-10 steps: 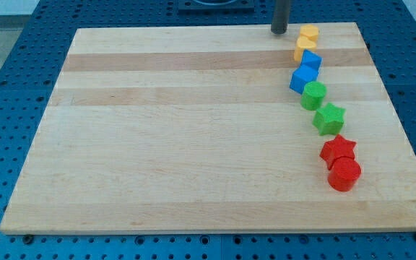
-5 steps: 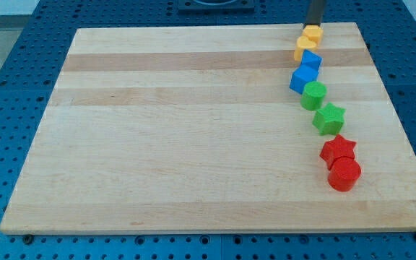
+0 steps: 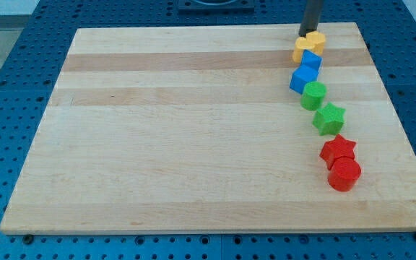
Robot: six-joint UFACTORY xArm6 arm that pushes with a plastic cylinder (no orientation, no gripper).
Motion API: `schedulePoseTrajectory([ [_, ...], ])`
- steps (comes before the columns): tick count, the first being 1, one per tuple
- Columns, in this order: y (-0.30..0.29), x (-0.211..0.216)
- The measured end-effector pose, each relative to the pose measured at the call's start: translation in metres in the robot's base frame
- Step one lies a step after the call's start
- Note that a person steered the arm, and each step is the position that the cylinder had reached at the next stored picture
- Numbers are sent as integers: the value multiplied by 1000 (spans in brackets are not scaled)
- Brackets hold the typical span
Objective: Separate the group of blocks
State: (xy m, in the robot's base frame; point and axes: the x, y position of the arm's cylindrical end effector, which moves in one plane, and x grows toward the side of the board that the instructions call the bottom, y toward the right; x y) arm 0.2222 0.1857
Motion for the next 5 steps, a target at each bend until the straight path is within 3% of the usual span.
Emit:
schedulePoseTrajectory([
  [3, 24, 12],
  [5, 3, 24],
])
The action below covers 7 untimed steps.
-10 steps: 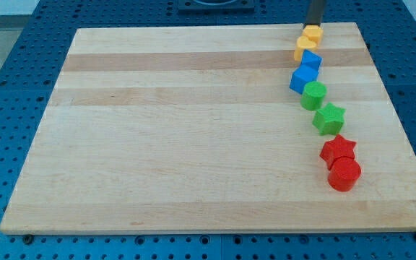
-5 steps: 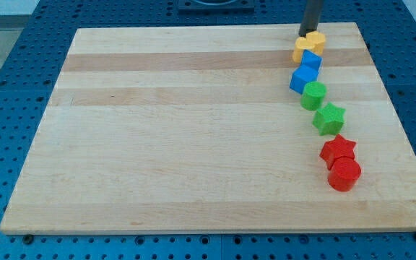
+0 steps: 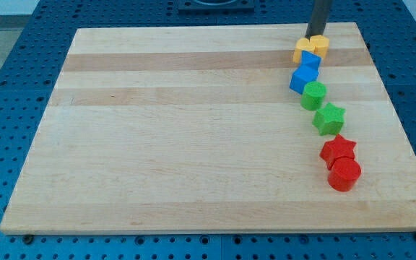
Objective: Separate the group of blocks
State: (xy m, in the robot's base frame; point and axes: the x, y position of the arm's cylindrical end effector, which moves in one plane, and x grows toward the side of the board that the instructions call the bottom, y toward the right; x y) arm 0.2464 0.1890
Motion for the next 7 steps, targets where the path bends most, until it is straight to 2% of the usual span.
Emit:
schedulePoseTrajectory([
  [1, -2, 17],
  [3, -12, 24],
  [7, -42, 97],
])
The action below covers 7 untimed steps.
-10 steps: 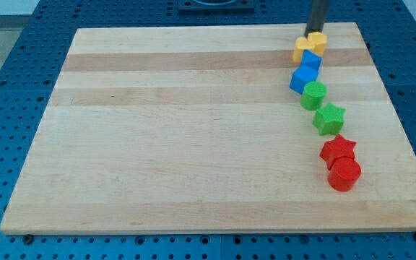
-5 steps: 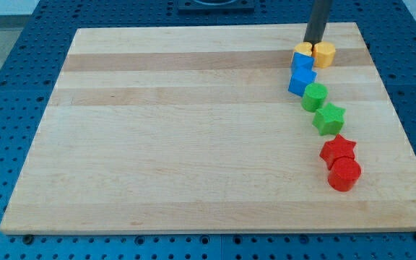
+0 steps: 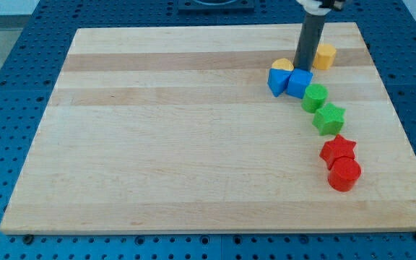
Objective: Separate the group of blocks
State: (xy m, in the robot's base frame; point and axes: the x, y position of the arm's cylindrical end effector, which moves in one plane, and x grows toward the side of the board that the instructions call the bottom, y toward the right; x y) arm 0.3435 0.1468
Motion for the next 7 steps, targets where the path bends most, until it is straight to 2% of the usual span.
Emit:
schedulePoseTrajectory([
  [2, -20, 3],
  [4, -30, -19],
  [5, -75, -30],
  [7, -108, -44],
])
